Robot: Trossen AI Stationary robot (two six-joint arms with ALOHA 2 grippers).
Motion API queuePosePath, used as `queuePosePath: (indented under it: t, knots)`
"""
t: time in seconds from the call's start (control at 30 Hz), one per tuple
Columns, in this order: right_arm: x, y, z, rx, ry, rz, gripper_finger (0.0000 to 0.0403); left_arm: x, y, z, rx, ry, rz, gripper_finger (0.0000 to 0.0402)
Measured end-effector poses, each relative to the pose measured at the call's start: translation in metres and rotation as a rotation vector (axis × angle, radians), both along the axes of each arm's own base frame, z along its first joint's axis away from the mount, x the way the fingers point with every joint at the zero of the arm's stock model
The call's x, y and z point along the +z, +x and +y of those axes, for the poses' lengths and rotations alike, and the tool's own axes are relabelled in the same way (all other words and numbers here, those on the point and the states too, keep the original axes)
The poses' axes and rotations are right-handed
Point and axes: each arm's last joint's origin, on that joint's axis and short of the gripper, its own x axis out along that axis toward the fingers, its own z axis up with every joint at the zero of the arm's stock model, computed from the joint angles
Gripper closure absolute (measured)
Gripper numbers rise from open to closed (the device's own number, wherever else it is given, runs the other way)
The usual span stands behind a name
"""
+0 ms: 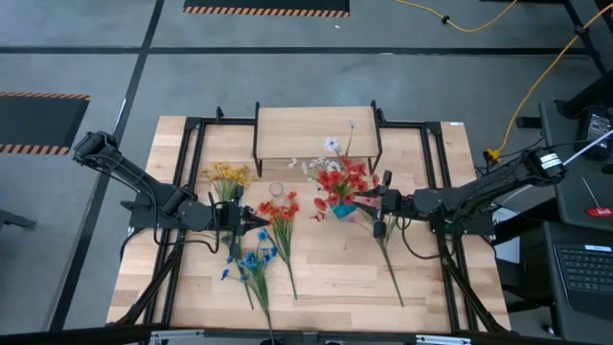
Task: Pick and place flowers into a vace then onto a shelf
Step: Put the pink flowers into the blue vase
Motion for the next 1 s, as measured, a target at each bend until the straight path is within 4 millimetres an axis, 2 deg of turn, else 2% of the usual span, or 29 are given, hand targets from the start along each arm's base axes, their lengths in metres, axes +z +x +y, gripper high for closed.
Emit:
queuePosePath:
  t: [0.23,0.47,0.57,0.87,1.0]
  knots:
    - [0.002,-0.011,0.012,0.041,0.081,0.016,0.0279,0.000,-0.001,-0.002,-0.008,0.000,0.000,0.0398]
    - [0.000,-0.016,0.022,-0.014,0.058,0.031,0.0287,0.000,-0.001,-0.002,-0.008,0.000,0.000,0.0398]
    - [0.008,-0.014,0.027,-0.013,0.062,0.062,0.0297,0.000,-0.001,-0.002,-0.008,0.000,0.000,0.0398]
    - [0.038,-0.009,0.041,-0.071,0.223,0.311,0.0330,0.000,-0.001,-0.002,-0.012,0.016,0.001,0.0398]
    - [0.039,-0.011,0.047,-0.176,0.294,0.483,0.0353,0.000,-0.001,-0.002,-0.019,0.042,0.002,0.0398]
